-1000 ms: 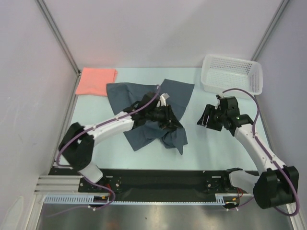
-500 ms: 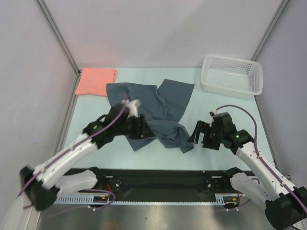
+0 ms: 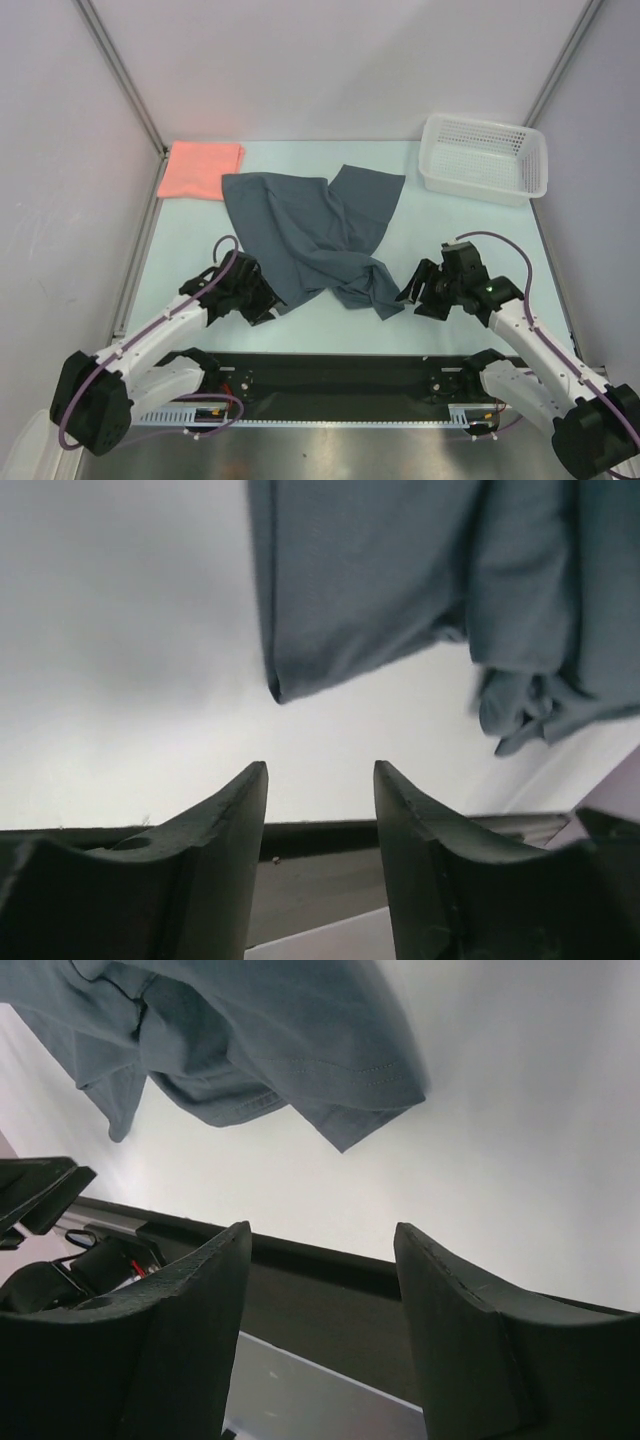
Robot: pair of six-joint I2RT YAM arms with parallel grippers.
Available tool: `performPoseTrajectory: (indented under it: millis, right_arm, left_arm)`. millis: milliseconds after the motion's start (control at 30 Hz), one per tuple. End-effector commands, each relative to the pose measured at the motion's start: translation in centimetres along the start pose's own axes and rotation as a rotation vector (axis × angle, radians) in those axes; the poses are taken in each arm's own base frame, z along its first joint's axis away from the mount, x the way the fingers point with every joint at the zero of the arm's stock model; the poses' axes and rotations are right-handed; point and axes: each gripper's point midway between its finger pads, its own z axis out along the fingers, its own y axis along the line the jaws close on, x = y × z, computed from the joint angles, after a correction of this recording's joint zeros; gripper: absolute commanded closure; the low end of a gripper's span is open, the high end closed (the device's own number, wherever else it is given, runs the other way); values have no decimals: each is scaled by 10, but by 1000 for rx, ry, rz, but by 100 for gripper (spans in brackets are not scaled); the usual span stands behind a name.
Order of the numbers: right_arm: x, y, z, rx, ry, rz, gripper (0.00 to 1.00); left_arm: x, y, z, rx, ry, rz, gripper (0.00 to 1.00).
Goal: Fold and stack the t-shirts
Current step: Flatten the tshirt out
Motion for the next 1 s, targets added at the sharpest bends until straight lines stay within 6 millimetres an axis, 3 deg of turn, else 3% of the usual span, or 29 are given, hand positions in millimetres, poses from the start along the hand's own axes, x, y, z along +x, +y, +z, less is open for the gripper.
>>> performPoseTrajectory:
  millis: [0,100,367,600,733,833,933,967]
  right_arm:
    - [-14,12,-7,-39,-54,0,34]
    - [-16,8,-7,-20,-55,-1,32]
    - [-13,-4,6,44,2,-55,26]
    - [-25,3,14,38,-7,-85,27]
    - [-35,-1,22,68,-5,-106,20]
    - [-39,-9,36,105,32,-124,17]
    - [-41,-15,48,131,70,-160,21]
    - [-43,-13,52,117,66,-172,23]
  left_arm:
    - [-22,-13,3,-2,-85,-138,47]
    - [-15,2,16,-76,-30,-237,43]
    - [-12,8,32,-122,-1,-330,45]
    - [-10,16,47,-172,16,-364,48]
    - [-5,23,52,-195,28,-409,49]
    - [-9,28,55,-202,6,-412,55]
    - [-19,29,58,-203,-25,-392,75]
    - [-22,32,58,-214,-32,-384,89]
